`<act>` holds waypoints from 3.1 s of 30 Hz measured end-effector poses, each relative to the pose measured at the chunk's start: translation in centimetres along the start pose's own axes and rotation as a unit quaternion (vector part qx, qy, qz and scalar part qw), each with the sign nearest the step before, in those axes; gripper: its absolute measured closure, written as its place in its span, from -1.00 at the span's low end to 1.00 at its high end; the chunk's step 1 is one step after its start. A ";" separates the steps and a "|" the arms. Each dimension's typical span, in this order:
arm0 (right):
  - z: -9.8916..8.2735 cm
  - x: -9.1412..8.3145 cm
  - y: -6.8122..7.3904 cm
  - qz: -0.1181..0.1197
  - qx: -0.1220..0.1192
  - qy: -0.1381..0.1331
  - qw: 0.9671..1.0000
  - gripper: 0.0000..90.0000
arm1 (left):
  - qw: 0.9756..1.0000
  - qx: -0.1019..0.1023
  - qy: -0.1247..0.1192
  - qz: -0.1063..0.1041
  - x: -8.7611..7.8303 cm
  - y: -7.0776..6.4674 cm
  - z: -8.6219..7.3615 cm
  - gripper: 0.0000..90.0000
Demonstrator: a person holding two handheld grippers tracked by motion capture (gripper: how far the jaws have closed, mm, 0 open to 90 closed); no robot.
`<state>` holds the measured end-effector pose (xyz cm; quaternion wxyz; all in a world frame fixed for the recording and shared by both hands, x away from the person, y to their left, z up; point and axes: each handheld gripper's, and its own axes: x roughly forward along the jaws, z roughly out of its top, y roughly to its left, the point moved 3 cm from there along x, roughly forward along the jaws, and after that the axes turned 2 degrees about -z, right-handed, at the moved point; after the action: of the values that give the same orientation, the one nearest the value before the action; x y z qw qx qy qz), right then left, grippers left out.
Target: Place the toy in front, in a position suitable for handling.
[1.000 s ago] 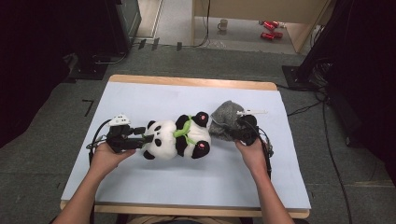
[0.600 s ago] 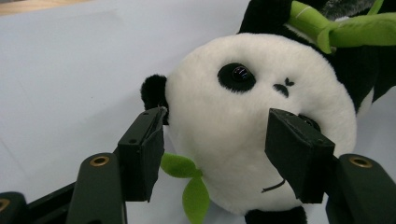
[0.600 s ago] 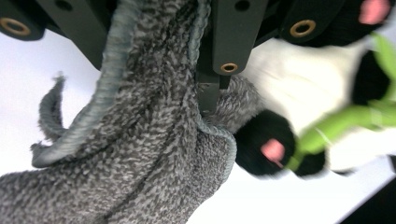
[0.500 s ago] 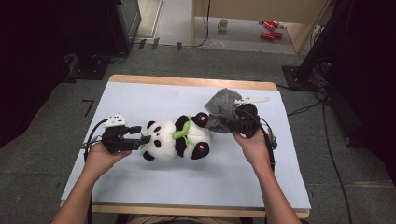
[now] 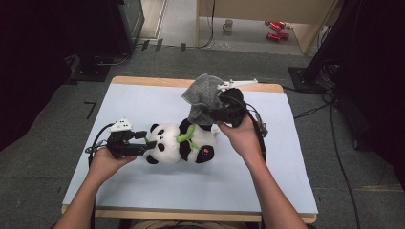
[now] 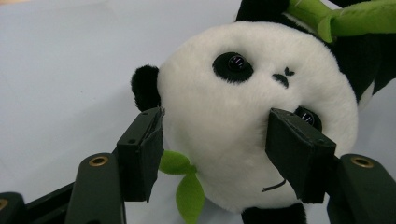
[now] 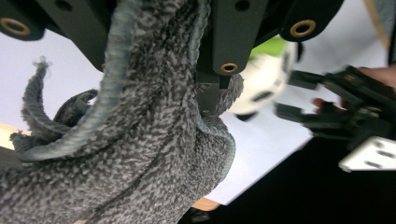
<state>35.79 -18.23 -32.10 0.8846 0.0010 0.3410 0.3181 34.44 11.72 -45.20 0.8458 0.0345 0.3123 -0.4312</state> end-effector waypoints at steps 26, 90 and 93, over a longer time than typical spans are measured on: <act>-2.5 12.8 8.0 0.078 -0.061 0.121 0.988 0.67 | 1.000 0.007 -0.003 0.007 0.4 0.1 -0.3 -0.27; -3.8 0.5 -2.7 0.029 0.020 0.060 0.998 0.75 | 1.000 -0.010 -0.003 0.004 1.1 0.7 -0.9 -0.31; -2.8 2.3 -1.2 0.037 0.004 0.069 0.997 0.75 | 1.000 -0.011 -0.002 0.001 1.1 0.6 -0.9 -0.28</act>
<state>36.09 -18.46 -35.86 0.8466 -0.0050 0.4023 0.3485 34.88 11.63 -46.64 0.8472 0.0240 0.3153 -0.4269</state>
